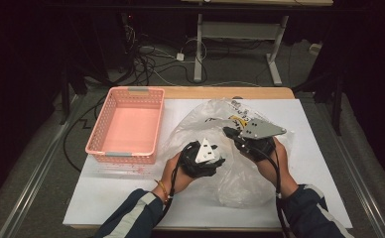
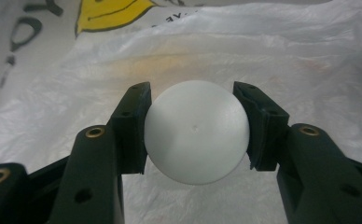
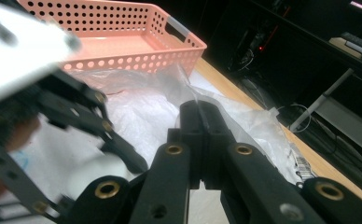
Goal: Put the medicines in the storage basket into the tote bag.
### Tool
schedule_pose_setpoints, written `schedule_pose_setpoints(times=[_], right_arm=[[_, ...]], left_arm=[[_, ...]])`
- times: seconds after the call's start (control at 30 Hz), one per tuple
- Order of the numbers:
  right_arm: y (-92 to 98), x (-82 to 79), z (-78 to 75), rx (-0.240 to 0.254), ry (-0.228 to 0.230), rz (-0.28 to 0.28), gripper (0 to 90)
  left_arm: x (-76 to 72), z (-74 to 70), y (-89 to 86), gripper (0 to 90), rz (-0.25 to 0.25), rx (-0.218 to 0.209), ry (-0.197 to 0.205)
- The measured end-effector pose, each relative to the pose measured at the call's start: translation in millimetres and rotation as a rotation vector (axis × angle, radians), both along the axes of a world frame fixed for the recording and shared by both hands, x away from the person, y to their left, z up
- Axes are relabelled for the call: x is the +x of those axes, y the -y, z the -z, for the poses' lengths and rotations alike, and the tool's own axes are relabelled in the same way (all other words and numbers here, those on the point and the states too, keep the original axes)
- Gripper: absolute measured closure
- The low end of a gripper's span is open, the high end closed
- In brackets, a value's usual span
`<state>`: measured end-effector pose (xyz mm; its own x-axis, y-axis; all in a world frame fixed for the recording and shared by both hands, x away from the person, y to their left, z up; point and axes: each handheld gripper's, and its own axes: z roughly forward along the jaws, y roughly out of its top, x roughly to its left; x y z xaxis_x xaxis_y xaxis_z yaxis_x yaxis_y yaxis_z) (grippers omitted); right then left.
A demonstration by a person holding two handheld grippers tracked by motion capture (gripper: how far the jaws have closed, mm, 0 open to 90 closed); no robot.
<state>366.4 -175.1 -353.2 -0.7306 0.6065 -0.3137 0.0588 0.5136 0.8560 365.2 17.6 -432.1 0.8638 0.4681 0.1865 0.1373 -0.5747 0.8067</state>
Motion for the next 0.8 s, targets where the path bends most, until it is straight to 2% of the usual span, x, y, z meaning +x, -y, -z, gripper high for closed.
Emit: schedule_pose_setpoints(times=[0.03, 0.07, 0.13, 0.3, 0.4, 0.43, 0.63, 0.67, 0.8], right_arm=[[0.1, 0.1, 0.6, -0.002, -0.003, 0.001, 90.0], [0.3, 0.6, 1.4, -0.004, -0.009, 0.0, 90.0], [0.3, 1.7, 3.6, -0.01, -0.014, 0.001, 90.0], [0.9, 4.8, 7.6, -0.017, -0.027, -0.001, 90.0], [1.1, 5.5, 8.6, -0.019, -0.031, -0.003, 90.0], [1.3, 5.4, 8.8, -0.021, -0.032, -0.001, 90.0], [3.6, 6.2, 10.0, -0.026, -0.036, 0.001, 90.0], [3.8, 6.1, 10.5, -0.025, -0.037, 0.001, 90.0], [4.2, 6.0, 12.3, -0.038, -0.037, -0.002, 90.0]], left_arm=[[5.5, 9.7, 5.5, 47.8, 0.002, 0.012, -0.021], [5.5, 9.7, 5.5, 47.8, 0.002, 0.012, -0.021], [12.2, 20.0, 10.8, 47.8, -0.007, 0.027, -0.037], [18.3, 25.3, 14.0, 47.7, -0.042, 0.036, -0.016], [22.4, 28.4, 13.7, 46.8, -0.065, 0.033, -0.019], [22.6, 29.1, 13.3, 43.6, -0.068, 0.024, -0.023], [11.0, 16.6, 7.4, 32.6, -0.063, 0.022, 0.014], [2.8, 10.8, 3.5, 30.3, -0.061, 0.022, 0.041], [-13.0, -4.3, -7.0, 29.6, -0.026, 0.034, 0.079]])
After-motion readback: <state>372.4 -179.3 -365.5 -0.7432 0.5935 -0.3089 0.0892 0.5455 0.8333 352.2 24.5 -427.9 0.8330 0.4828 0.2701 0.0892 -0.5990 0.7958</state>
